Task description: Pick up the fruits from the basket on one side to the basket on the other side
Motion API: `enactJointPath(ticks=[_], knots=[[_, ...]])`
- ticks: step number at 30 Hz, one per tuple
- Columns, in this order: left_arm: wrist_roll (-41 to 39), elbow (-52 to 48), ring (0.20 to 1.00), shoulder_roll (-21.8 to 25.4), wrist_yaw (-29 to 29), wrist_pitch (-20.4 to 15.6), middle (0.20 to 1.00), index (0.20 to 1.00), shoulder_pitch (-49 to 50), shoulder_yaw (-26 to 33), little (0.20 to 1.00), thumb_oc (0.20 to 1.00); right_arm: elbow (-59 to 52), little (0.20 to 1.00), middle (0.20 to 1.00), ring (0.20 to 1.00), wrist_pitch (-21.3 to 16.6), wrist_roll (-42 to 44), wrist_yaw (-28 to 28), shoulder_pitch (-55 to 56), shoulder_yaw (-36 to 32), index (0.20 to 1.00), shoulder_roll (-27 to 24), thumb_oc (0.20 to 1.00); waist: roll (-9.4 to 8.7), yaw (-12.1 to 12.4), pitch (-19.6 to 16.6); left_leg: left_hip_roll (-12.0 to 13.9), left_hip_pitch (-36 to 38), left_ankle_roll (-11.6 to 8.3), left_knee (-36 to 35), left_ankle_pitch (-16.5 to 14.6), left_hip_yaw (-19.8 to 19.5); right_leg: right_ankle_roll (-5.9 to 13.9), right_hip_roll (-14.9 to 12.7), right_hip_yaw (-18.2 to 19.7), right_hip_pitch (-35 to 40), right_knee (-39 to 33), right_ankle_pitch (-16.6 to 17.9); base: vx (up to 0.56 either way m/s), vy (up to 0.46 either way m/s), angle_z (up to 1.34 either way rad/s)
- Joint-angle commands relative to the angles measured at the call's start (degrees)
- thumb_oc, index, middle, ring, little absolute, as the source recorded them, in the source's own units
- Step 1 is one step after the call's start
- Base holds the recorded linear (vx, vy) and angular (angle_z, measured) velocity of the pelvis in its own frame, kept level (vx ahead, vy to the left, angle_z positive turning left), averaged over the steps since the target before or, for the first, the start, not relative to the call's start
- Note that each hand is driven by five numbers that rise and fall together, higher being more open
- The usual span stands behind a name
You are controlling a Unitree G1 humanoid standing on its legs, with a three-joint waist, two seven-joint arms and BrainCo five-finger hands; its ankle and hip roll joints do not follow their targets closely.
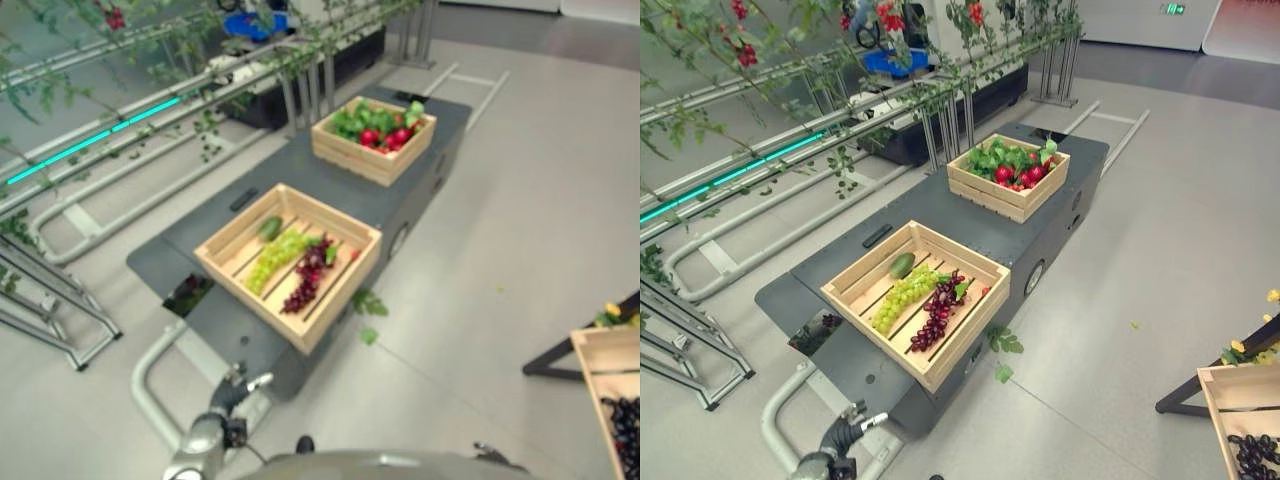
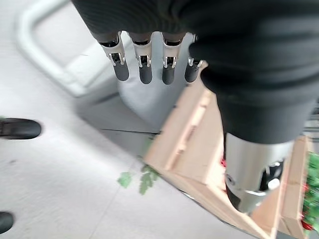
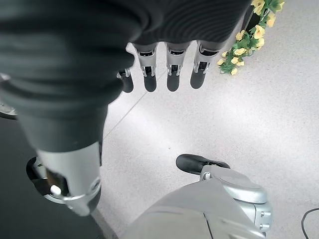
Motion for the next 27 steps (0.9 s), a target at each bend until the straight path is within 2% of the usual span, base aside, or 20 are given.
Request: enactJointPath(ticks=[1,11,20,27], knots=[[-1.30,-5.66,1.000,3.16,0.63,-1.64,1.000,1.000,-2.47,3.40,1.000,1.000,-0.63,1.000,1.000,1.000,0.28,-0.46,-0.40,-2.96,-0.35,1.000,-0.68,1.000,-3.01,0.62,1.94,-2.69,-1.30,1.60,2.86,-6.22,-0.74,4.17,-0.91,-1.10,-5.03,0.47,1.59,-0.05,-0.006,0.01],[-0.84,-20.44,1.000,8.64,1.76,-1.87,1.000,1.000,-3.04,8.31,1.000,1.000,-1.36,1.000,1.000,1.000,0.68,0.12,0.17,-5.11,0.12,1.000,-1.36,1.000,-2.65,1.19,5.55,-2.86,-3.71,1.49,2.67,-5.29,-1.00,4.31,-1.18,-0.85,-7.72,0.57,2.56,-0.03,0.001,0.01],[-0.82,-21.61,1.000,14.39,3.82,-2.61,1.000,1.000,-10.26,9.94,1.000,1.000,-1.23,1.000,1.000,1.000,0.92,0.82,0.49,-7.70,1.35,1.000,-2.07,1.000,-2.26,0.84,8.94,-3.23,-6.61,1.39,2.90,-4.34,-0.99,4.24,-1.40,-0.59,-10.85,0.89,3.68,-0.05,0.005,0.01],[-0.54,-21.70,1.000,18.61,5.13,-2.88,1.000,1.000,-16.49,9.18,1.000,1.000,-0.86,1.000,1.000,1.000,0.98,1.13,0.43,-8.66,1.99,1.000,-2.30,1.000,-1.80,0.39,9.75,-3.45,-8.03,1.40,2.87,-3.95,-0.66,4.35,-1.67,-0.11,-12.63,1.02,4.20,-0.01,0.006,-0.01]])
